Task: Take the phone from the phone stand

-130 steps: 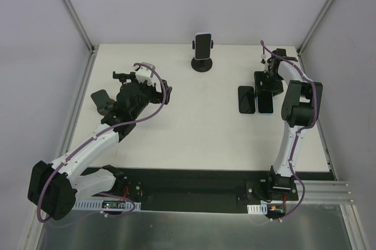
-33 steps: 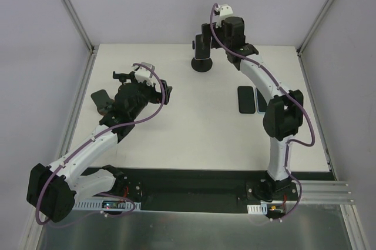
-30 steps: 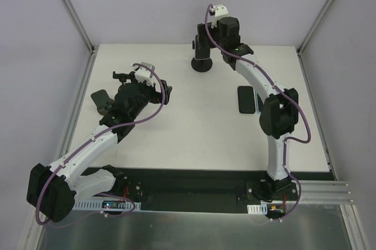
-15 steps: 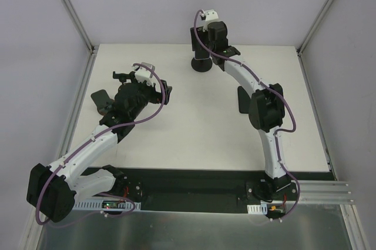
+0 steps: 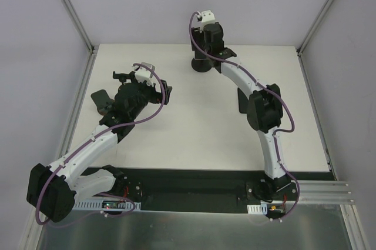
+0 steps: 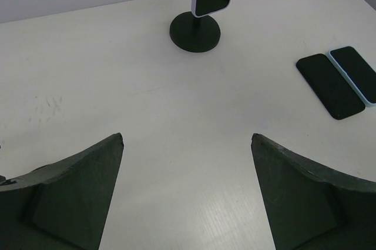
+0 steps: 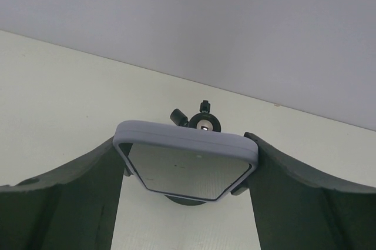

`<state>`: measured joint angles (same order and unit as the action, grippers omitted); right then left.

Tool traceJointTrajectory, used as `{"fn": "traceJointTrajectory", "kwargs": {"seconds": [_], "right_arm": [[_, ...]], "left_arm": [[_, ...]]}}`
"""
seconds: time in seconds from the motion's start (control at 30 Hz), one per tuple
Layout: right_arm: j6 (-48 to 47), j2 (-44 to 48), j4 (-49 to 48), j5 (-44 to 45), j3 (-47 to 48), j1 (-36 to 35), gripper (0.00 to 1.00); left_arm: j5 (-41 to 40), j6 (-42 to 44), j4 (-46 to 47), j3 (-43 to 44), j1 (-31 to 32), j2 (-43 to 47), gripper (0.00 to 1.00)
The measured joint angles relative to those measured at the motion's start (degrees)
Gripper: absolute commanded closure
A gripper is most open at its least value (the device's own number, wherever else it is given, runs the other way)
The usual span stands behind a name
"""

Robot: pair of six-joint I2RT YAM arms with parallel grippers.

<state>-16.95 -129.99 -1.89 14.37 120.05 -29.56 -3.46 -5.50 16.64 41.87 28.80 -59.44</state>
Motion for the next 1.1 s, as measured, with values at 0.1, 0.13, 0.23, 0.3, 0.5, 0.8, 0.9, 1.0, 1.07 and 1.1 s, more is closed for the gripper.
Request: {"fn": "traceJointTrajectory", "kwargs": {"seconds": [0.1, 0.13, 0.23, 0.3, 0.5, 0.8, 0.9, 1.0, 1.07, 1.1], "right_arm": [[-0.09, 1.2, -2.32, -0.17, -2.71, 0.0, 0.67], [-0.07, 2.19, -2.75, -0.48, -4.17, -0.02, 0.69], [-0.22, 6.03, -3.23, -2.49, -9.46, -0.02, 0.75], [-0.59, 9.4, -2.69, -4.81, -13.44, -0.02, 0.76], [-2.4, 18.97, 3.72, -16.26, -22.51, -0.07, 0.76], [-6.97, 35.91, 11.02, -32.22, -39.26, -4.07, 0.76], [-8.31, 40.94, 12.46, -35.15, -44.0, -6.62, 0.75], [-9.05, 44.85, 13.51, -37.75, -47.47, -9.09, 0.72], [-9.84, 46.95, 14.73, -39.12, -49.13, -10.73, 0.7], [-10.32, 47.6, 15.3, -39.56, -49.55, -11.26, 0.69]], "left_arm": [[0.0, 0.0, 0.0, 0.0, 0.0, 0.0, 0.11], [0.0, 0.0, 0.0, 0.0, 0.0, 0.0, 0.11], [0.02, 0.04, 0.02, 0.0, 0.0, 0.0, 0.11], [0.02, 0.11, 0.0, 0.0, 0.0, 0.11, 0.11], [0.37, 0.52, 0.0, 0.0, 0.0, 1.2, 0.11], [6.38, 4.83, 0.22, 0.0, -0.42, 3.63, 0.06], [10.73, 7.69, 1.16, -0.26, -0.76, 4.83, 0.02], [16.46, 11.02, 1.79, -0.9, -0.79, 6.29, 0.01], [20.83, 13.68, 1.88, -1.11, -0.79, 6.91, 0.01], [23.06, 14.75, 1.75, -1.16, -0.79, 7.04, 0.01]]}}
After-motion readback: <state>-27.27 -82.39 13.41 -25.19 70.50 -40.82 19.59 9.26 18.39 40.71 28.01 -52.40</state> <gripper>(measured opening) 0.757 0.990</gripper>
